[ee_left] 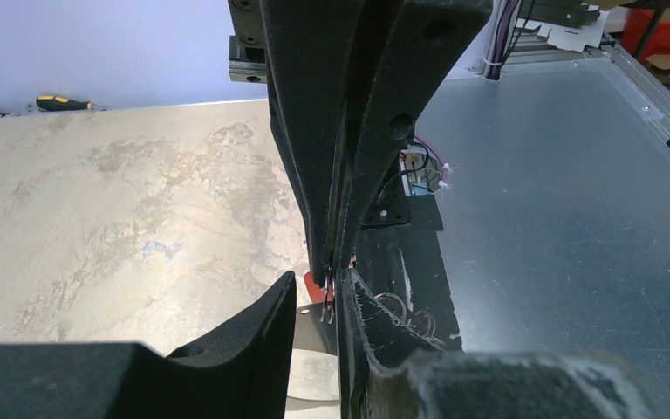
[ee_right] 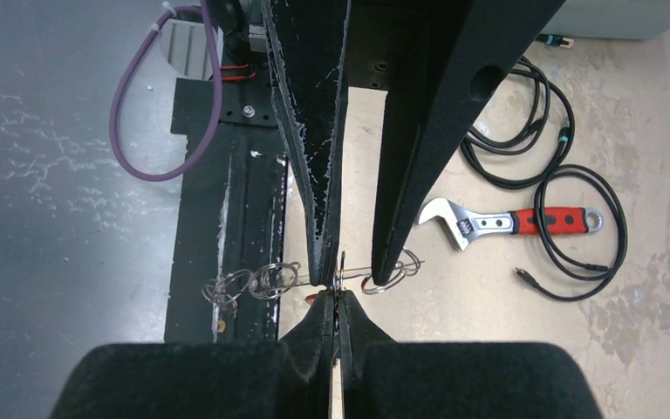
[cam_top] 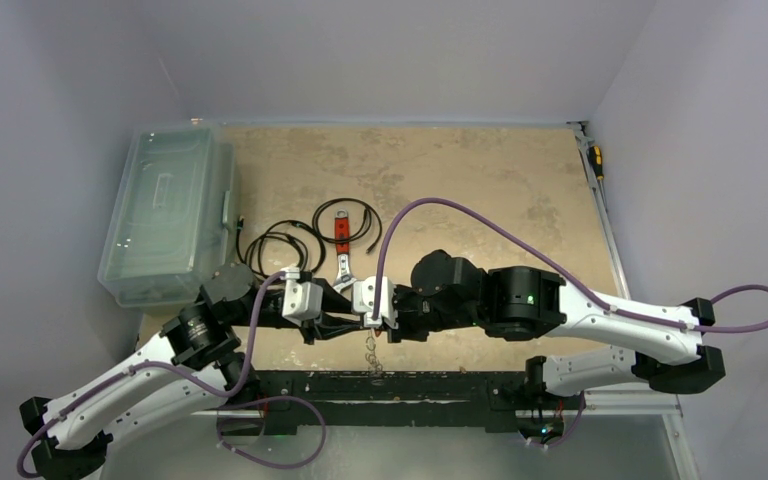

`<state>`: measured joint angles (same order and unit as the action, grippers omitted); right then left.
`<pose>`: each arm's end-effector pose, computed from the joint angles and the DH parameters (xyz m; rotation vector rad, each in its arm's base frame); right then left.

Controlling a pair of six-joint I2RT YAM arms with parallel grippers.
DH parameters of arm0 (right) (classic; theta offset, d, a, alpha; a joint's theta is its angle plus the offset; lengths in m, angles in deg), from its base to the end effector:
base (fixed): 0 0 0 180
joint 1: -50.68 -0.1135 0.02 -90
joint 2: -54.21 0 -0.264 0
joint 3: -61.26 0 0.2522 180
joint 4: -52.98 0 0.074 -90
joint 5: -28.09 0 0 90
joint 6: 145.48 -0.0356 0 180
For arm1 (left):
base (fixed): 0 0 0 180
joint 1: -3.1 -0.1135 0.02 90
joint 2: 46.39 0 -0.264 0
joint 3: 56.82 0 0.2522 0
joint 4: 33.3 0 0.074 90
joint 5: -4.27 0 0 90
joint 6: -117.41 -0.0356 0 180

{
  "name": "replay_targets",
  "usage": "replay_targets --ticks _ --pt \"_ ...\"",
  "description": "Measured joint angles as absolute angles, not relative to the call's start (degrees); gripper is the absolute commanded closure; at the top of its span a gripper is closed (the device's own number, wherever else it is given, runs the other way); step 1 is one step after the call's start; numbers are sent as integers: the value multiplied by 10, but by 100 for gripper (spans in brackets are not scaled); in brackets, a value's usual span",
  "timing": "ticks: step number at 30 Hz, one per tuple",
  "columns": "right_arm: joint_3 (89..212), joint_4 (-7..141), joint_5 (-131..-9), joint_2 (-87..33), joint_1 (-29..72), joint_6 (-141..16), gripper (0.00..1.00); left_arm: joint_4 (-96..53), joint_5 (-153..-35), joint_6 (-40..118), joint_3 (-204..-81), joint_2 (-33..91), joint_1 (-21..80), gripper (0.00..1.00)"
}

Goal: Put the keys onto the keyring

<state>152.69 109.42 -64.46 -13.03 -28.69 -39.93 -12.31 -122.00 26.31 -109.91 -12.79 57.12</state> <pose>0.0428 0.2367 0.4018 -1.6505 1.4777 0.6876 0.0655 -0.1261 0.3411 1.2304 1.2194 -1.2003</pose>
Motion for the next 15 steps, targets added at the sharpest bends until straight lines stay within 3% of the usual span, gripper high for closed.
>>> replay_targets --ticks 8,15 --pt "1527 1092 -645 -130 -287 -398 100 -127 -1222 263 -1091 -127 571 78" --pt "1527 1091 -645 -130 -287 -398 100 -127 -1227 274 -1091 -127 571 87"
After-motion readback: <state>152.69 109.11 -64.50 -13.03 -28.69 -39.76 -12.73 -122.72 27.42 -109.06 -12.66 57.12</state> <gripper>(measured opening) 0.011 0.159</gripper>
